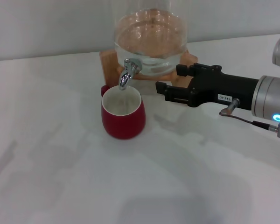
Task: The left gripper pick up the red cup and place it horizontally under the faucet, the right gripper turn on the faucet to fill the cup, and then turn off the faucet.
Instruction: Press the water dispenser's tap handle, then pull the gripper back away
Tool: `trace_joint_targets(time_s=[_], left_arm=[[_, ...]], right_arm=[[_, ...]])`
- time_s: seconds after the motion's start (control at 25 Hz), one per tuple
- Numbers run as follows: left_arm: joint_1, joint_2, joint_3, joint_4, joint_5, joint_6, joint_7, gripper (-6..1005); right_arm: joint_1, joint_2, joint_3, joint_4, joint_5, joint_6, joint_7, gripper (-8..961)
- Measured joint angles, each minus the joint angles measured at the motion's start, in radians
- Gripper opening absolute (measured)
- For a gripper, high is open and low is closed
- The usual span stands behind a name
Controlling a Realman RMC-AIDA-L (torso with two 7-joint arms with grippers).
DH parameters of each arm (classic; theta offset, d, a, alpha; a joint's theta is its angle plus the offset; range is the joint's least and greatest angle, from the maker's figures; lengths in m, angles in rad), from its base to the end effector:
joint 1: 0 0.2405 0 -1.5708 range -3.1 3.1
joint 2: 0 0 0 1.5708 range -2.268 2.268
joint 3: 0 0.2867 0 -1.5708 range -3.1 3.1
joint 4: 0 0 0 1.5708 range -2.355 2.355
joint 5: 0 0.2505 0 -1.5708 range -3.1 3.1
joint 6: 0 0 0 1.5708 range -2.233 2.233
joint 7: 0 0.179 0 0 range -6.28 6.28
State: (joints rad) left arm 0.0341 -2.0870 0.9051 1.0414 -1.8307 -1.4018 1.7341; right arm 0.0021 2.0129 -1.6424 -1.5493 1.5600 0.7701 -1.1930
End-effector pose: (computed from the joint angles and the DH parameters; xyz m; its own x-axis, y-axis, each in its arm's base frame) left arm -0.3637 0.3016 0.0741 0.5927 0.1528 0.7908 0.7127 -0.5569 -0.4266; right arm 0.2022 0.3694 -0.0231 0.7378 -0.2928 -0.6082 -0.6048 -0.6868 -0.4031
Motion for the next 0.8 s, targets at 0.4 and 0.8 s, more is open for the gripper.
trace_joint_targets(time_s=[0.4, 0.8], left_arm=[[-0.035, 0.003, -0.012, -0.037, -0.005, 0.013, 0.006, 716], [-0.058, 0.004, -0.022, -0.043, -0.006, 0.014, 0.006, 715]], right_arm=[[-0.001, -0.001, 0.017, -0.009, 0.140, 0.223, -0.087, 780], [0.052, -0.002, -0.180, -0.043, 0.189, 0.211, -0.181, 780]])
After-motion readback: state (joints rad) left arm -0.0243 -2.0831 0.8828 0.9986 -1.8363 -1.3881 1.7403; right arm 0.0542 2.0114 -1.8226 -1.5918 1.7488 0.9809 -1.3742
